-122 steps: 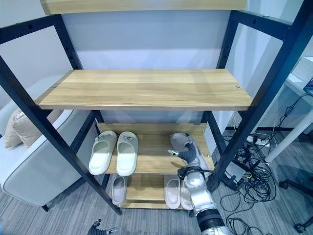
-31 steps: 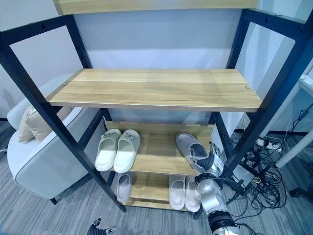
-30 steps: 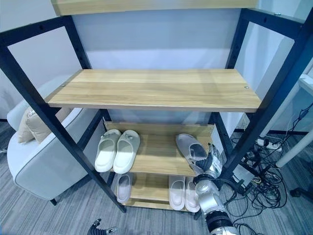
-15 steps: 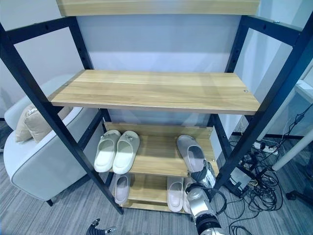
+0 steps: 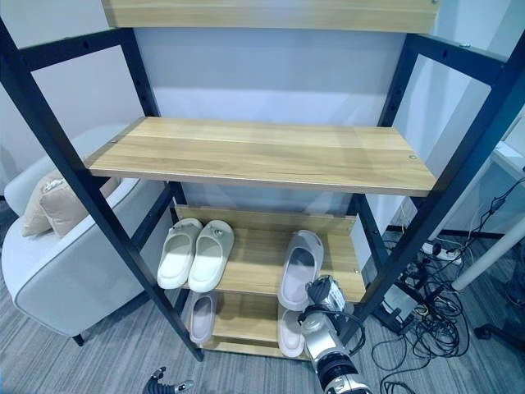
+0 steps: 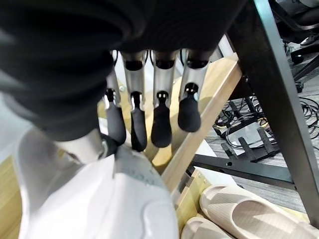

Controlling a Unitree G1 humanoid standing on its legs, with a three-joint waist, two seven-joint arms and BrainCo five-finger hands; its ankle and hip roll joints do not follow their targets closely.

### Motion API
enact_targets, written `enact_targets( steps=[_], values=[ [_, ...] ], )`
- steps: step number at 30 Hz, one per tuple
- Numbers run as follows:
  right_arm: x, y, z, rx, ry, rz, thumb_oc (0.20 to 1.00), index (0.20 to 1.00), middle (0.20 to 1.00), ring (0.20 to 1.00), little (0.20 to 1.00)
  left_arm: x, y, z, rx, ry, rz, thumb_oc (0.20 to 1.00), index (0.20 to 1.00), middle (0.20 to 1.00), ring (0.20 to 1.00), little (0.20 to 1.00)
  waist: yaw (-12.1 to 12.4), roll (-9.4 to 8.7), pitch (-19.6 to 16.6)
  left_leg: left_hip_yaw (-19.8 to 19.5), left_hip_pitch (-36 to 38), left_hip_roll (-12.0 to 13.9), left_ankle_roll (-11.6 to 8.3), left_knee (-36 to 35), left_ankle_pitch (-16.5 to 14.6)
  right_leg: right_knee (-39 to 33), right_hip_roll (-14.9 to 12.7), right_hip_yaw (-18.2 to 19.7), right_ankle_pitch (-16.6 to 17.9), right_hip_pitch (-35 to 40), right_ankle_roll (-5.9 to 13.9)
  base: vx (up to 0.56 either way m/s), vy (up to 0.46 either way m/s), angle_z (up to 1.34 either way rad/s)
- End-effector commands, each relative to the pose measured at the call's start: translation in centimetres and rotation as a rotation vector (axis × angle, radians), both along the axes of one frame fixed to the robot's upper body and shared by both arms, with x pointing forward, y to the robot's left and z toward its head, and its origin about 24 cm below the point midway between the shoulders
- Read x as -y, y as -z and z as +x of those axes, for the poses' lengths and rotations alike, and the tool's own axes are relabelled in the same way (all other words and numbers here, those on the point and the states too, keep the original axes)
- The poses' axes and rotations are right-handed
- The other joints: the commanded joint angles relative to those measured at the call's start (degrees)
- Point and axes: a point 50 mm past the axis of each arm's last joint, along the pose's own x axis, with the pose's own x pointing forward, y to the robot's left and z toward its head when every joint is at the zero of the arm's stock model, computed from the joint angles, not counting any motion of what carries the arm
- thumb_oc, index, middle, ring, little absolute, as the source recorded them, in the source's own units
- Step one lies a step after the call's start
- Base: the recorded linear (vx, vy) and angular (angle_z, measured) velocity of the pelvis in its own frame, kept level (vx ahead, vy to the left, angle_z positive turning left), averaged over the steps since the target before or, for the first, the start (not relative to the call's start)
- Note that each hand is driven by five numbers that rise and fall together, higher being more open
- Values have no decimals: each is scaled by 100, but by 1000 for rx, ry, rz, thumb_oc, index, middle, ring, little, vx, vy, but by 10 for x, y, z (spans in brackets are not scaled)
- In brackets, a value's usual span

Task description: Arrange the slippers neatly on the shoe rack.

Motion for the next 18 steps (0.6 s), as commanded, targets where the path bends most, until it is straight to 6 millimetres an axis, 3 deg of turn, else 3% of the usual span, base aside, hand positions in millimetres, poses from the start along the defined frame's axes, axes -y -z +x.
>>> enact_targets(
  steps=[1,7,12,18],
  values=[
    [-9,-12,19,58,-27,-34,1000,1000,1000,1000,1000,18,10,-93,-329,18,-32,1000,1000,1000,1000,1000,289,37,440,16,720,-112,308,72,-656,556,-322,157,267,-378,269,0,0,0],
    [3,-38,41,234,22,-107,1000,1000,1000,1000,1000,16,10,-90,-318,23,-27,1000,1000,1000,1000,1000,315,25,467,-3,688,-111,303,72,-630,608,-337,130,276,-417,282,-2,7,1],
    [10,-42,50,261,64,-41,1000,1000,1000,1000,1000,11,9,-97,-335,28,-12,1000,1000,1000,1000,1000,381,-5,451,-45,667,-110,302,72,-623,623,-356,83,292,-435,277,8,9,3],
    [26,-41,56,198,81,-118,1000,1000,1000,1000,1000,8,8,-95,-323,47,-4,1000,1000,1000,1000,1000,474,-47,469,-139,621,-135,298,72,-608,564,-360,-16,273,-393,282,31,9,7]
  ],
)
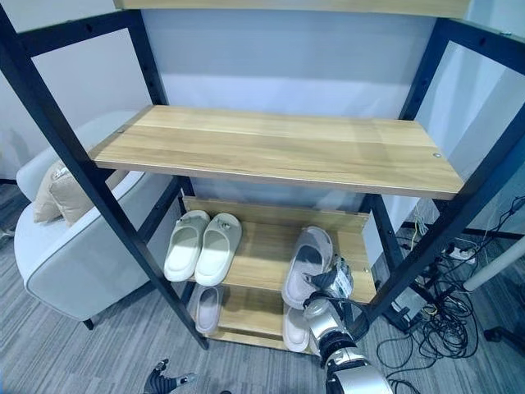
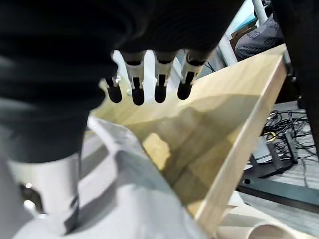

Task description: Arrange the slippers neatly on the shoe rack.

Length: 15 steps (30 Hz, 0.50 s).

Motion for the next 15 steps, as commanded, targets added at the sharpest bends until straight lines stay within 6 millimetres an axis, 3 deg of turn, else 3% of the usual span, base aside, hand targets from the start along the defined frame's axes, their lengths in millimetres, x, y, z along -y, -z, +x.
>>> enact_targets(
  steps=[1,7,8,9,10,15],
  values=[
    [7,-34,31,144,0,-38,1000,1000,1000,1000,1000,5,11,-108,-374,40,10,1000,1000,1000,1000,1000,318,32,245,-25,684,-67,258,71,-613,600,-361,77,269,-400,288,22,11,17],
    [11,-39,41,126,-26,-69,1000,1000,1000,1000,1000,5,11,-110,-383,46,18,1000,1000,1000,1000,1000,387,4,270,-87,657,-98,270,71,-606,607,-383,5,260,-392,285,25,19,8],
    [11,-40,43,109,-34,-87,956,956,956,956,956,5,11,-109,-382,47,15,1000,1000,1000,1000,1000,407,1,285,-103,644,-99,274,71,-600,608,-384,-8,256,-397,283,5,12,6],
    [11,-40,44,110,-34,-87,733,733,733,733,733,5,11,-109,-381,47,15,1000,1000,1000,1000,1000,406,1,287,-104,644,-99,274,71,-600,608,-385,-8,255,-397,283,2,13,7],
    [10,-41,45,102,-42,-100,200,200,200,200,200,6,11,-108,-379,47,15,1000,1000,1000,1000,1000,417,-4,294,-111,636,-99,275,71,-598,610,-389,-19,251,-400,283,4,13,9],
    [7,-43,48,107,-52,-136,200,200,200,200,200,9,11,-104,-363,47,0,1000,1000,1000,1000,1000,422,-12,342,-121,617,-111,285,71,-593,641,-403,-13,244,-433,288,1,10,5]
  ],
)
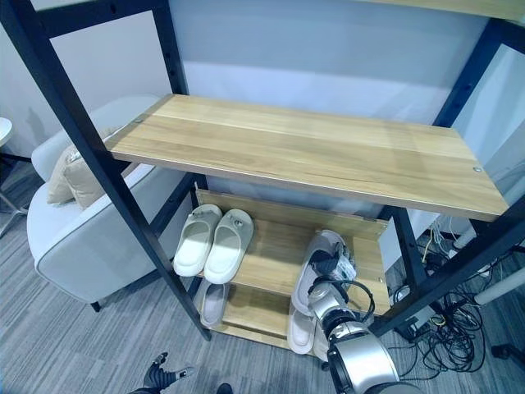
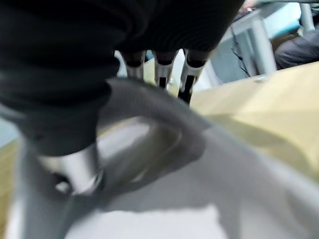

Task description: Arrange the slippers neatly on the shoe rack.

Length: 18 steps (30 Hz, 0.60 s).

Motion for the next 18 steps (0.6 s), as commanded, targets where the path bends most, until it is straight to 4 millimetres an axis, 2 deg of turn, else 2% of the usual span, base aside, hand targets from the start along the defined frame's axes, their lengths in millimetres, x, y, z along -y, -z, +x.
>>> enact_targets(
  steps=[1,5,10,13,14,17,18],
  values=[
    [7,-21,17,106,0,-42,200,200,200,200,200,13,14,-113,-386,33,-8,1000,1000,1000,1000,1000,275,96,248,53,632,-26,247,47,-564,509,-350,74,238,-448,290,0,0,0],
    [4,-25,16,173,-1,-58,200,200,200,200,200,14,14,-114,-384,19,-15,1000,1000,1000,1000,1000,244,97,262,107,658,-5,258,47,-572,541,-350,136,257,-482,287,-1,5,-1],
    [1,-42,14,332,-50,-82,200,200,200,200,200,16,14,-112,-376,-12,-25,1000,1000,1000,1000,1000,147,86,281,231,717,23,278,47,-591,572,-330,267,293,-530,294,-10,13,-3],
    [-3,-52,2,427,-145,-89,200,200,200,200,200,18,15,-109,-368,-25,-34,1000,1000,1000,1000,1000,66,73,303,327,751,42,278,47,-616,595,-327,358,318,-563,306,-35,29,-9],
    [-2,-52,2,425,-146,-89,200,200,200,200,200,19,15,-110,-369,-24,-35,1000,1000,1000,1000,1000,69,74,298,329,752,42,279,47,-617,597,-327,361,317,-564,306,-17,16,-10],
    [-1,-45,-19,421,-195,-108,200,200,200,200,200,21,15,-107,-367,-32,-42,1000,1000,1000,1000,1000,7,68,274,394,814,47,307,47,-675,716,-382,425,342,-591,344,-31,22,-19],
    [0,-42,-25,417,-202,-111,200,200,200,200,200,22,15,-107,-369,-32,-42,1000,1000,1000,1000,1000,-4,60,269,411,850,42,328,47,-680,845,-429,499,443,-645,372,-30,22,-9]
  ],
)
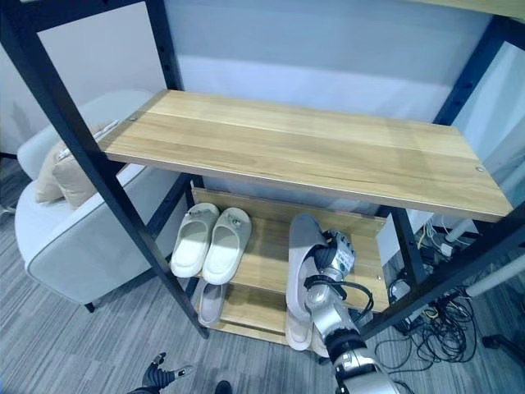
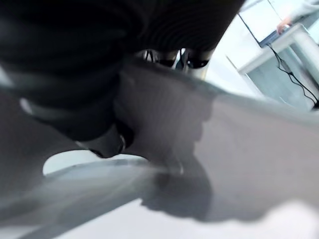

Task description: Arrange the slippers neatly on the shoe rack.

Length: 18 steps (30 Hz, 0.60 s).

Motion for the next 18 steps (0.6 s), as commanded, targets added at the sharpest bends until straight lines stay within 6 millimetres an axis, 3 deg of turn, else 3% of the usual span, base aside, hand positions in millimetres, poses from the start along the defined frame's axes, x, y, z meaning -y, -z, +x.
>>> enact_targets(
  steps=[1,4,5,6,7,8,9,10,11,12,15,18],
  values=[
    [11,-9,-1,52,-54,-97,200,200,200,200,200,25,15,-106,-371,5,-46,1000,1000,1000,1000,1000,129,109,111,178,719,-12,283,100,-670,562,-389,371,399,-504,450,-29,25,-7],
    [15,2,-18,9,-65,-89,200,200,200,200,200,22,16,-101,-360,-13,-41,1000,1000,1000,1000,1000,101,126,148,201,740,-14,333,493,-866,1088,-407,610,284,-607,368,-15,21,-30],
    [15,4,-22,2,-70,-87,200,200,200,200,200,19,15,-98,-354,-24,-36,1000,1000,1000,1000,1000,72,135,170,189,715,-8,331,603,-908,1212,-271,755,174,-669,261,-7,-11,-8],
    [19,7,-29,-4,-58,-81,200,200,200,200,200,15,15,-92,-341,-30,-31,1000,1000,1000,1000,1000,-12,144,203,176,722,7,332,702,-925,1363,-71,1000,147,-805,108,-49,-11,-3],
    [19,10,-33,-16,-64,-69,200,200,200,200,200,12,15,-92,-345,-42,-21,1000,1000,1000,1000,1000,9,168,258,218,674,22,331,763,-943,1454,51,1085,65,-918,77,-52,-35,10],
    [26,15,-44,-33,-51,-77,200,200,200,200,200,9,15,-95,-360,-42,-10,1000,1000,1000,1000,1000,-34,208,267,185,680,30,325,748,-957,1500,523,1416,41,-1187,-54,-68,-45,8],
    [27,16,-49,-36,-52,-70,200,200,200,200,200,8,15,-96,-368,-35,-8,1000,1000,1000,1000,1000,-84,209,263,171,690,9,326,735,-968,1411,817,1573,46,-1297,-99,-20,-45,4],
    [27,16,-49,-37,-52,-70,200,200,200,200,200,9,15,-96,-369,-35,-9,1000,1000,1000,1000,1000,-72,213,255,179,693,15,325,734,-978,1418,824,1581,40,-1302,-101,-24,-68,-6],
    [29,18,-55,-37,-62,-61,200,200,200,200,200,7,15,-99,-382,-36,-4,1000,1000,1000,1000,1000,-81,157,229,205,675,-15,314,737,-1000,1076,1021,1562,104,-1236,-224,-15,-55,5],
    [29,18,-55,-37,-62,-61,200,200,200,200,200,7,15,-99,-382,-35,-4,1000,1000,1000,1000,1000,-82,163,228,202,678,-8,313,736,-1000,1056,1027,1558,115,-1224,-226,-17,-90,13],
    [27,22,-64,-48,-82,-49,200,200,200,200,200,6,14,-98,-378,-36,-2,1000,1000,1000,1000,1000,-108,92,191,131,614,-32,235,803,-1068,408,1124,1644,147,-882,-566,-23,-104,7],
    [24,29,-72,-74,-107,-43,200,200,200,200,200,6,14,-104,-384,-79,-7,1000,1000,1000,1000,1000,-56,76,162,121,693,0,144,791,-1117,80,1167,1584,253,-648,-699,-13,-118,8]
  ],
)
